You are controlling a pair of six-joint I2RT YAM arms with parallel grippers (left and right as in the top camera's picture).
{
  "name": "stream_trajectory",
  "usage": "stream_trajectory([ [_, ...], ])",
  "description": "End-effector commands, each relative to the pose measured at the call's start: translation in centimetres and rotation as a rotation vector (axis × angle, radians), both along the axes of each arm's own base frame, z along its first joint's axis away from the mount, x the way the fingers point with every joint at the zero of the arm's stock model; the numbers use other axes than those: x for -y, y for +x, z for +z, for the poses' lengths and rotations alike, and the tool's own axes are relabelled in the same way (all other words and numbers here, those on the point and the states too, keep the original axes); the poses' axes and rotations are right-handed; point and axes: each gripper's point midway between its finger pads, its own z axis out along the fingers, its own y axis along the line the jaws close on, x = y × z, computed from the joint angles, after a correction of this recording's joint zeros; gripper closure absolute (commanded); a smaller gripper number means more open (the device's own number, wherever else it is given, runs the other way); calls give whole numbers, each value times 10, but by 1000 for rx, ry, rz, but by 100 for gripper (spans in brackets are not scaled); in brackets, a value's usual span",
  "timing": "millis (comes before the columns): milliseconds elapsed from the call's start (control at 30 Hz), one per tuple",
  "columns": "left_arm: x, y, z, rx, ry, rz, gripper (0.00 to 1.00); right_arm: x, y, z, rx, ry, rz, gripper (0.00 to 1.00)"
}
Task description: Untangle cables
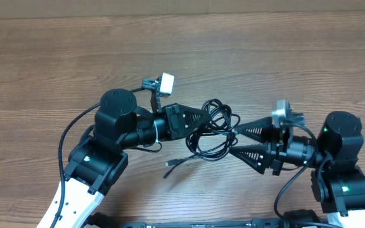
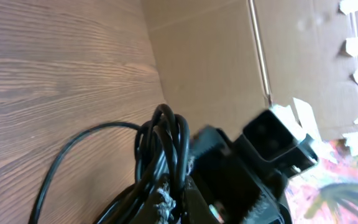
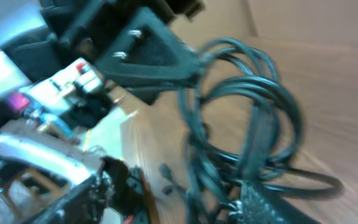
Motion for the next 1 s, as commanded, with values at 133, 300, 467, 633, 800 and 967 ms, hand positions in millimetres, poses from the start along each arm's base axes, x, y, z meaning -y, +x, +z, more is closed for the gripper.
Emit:
stream_trajectory([
  [133,3,-9,13,79,-13,-71,96,9,19,-1,151,-103,-109,18],
  [300,0,-6,14,80,-16,-66,96,6,13,1,157,-89,-71,15],
  [467,0,-3,15,67,-23,-46,96,1,0,6,157,-51,8,18],
  [633,2,-4,15,59,-26,-46,96,-3,-10,9,180,-29,69,24],
  [800,5,-7,15,52,-28,-57,96,-3,-11,9,179,-28,72,37],
  [967,5,-7,16,30,-37,-52,96,-3,-12,9,172,-26,75,43],
])
